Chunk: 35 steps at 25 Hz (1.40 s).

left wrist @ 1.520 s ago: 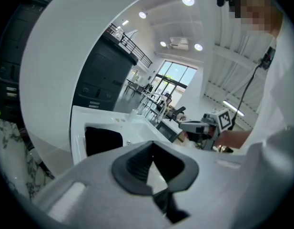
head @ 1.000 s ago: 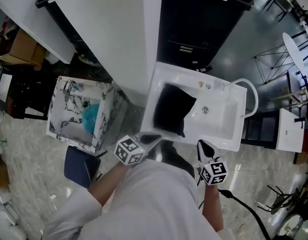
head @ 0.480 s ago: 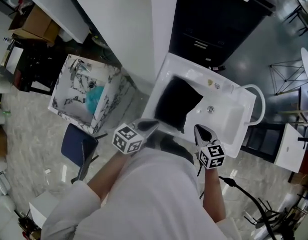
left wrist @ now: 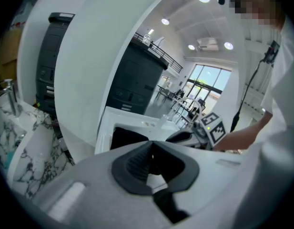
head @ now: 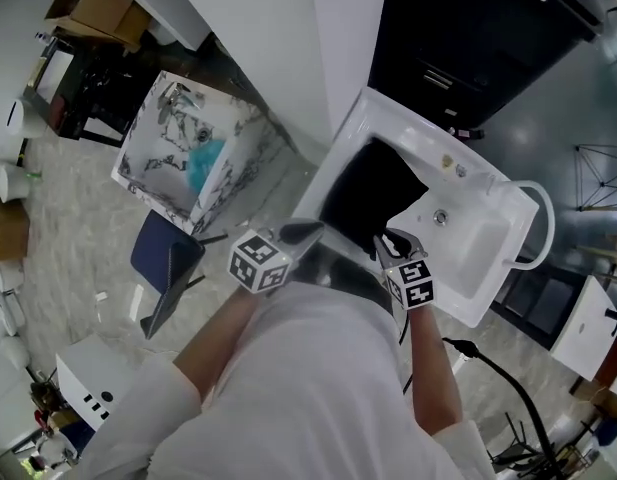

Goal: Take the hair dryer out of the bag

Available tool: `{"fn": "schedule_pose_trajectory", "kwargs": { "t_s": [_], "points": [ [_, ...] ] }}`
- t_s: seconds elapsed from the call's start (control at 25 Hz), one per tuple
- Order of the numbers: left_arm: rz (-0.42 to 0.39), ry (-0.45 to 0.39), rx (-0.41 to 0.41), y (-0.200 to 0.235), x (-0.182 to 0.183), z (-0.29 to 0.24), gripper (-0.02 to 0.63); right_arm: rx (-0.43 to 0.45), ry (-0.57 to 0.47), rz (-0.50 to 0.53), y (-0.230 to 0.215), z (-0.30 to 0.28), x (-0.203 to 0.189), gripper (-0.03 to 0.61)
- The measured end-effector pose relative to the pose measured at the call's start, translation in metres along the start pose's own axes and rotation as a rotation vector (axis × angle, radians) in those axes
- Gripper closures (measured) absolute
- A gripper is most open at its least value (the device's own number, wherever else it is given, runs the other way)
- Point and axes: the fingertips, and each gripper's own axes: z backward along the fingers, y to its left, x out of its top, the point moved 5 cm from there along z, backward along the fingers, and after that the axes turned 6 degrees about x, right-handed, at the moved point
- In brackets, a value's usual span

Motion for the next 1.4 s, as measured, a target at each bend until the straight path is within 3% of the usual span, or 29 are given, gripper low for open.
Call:
{"fn": "schedule_pose_trajectory", "kwargs": {
  "t_s": [0.24, 0.4, 0.6, 0.72, 0.96, 1.2, 1.32, 1.4],
  "points": [
    [0.075, -0.001, 0.035, 0.002, -0.014, -0.010, 0.612, 0.077, 0.148, 0.170, 0.004, -0.052, -0.021, 0.380],
    [0.120, -0.003, 0.070, 0.006, -0.023, -0.011, 0.611, 0.144, 0.262, 0.408, 0.018, -0.086, -0.043, 0.324],
    [0.161, -0.003, 0.104, 0.009, -0.035, -0.007, 0.612, 0.138, 0.339, 0.616, 0.021, -0.106, -0.067, 0.310],
    [0.174, 0.002, 0.117, 0.010, -0.042, -0.006, 0.612, 0.122, 0.330, 0.617, 0.019, -0.110, -0.068, 0.338],
    [0.176, 0.031, 0.116, 0.006, -0.052, -0.015, 0.612, 0.112, 0.303, 0.534, 0.008, -0.109, -0.069, 0.473],
    [0.151, 0.056, 0.106, -0.002, -0.052, -0.027, 0.612, 0.166, 0.277, 0.470, 0.002, -0.107, -0.071, 0.500],
    [0.139, 0.066, 0.101, -0.005, -0.051, -0.031, 0.612, 0.179, 0.257, 0.441, -0.001, -0.103, -0.068, 0.558],
    [0.131, 0.075, 0.095, -0.006, -0.052, -0.035, 0.612, 0.183, 0.244, 0.413, -0.005, -0.100, -0.065, 0.560]
  ]
}}
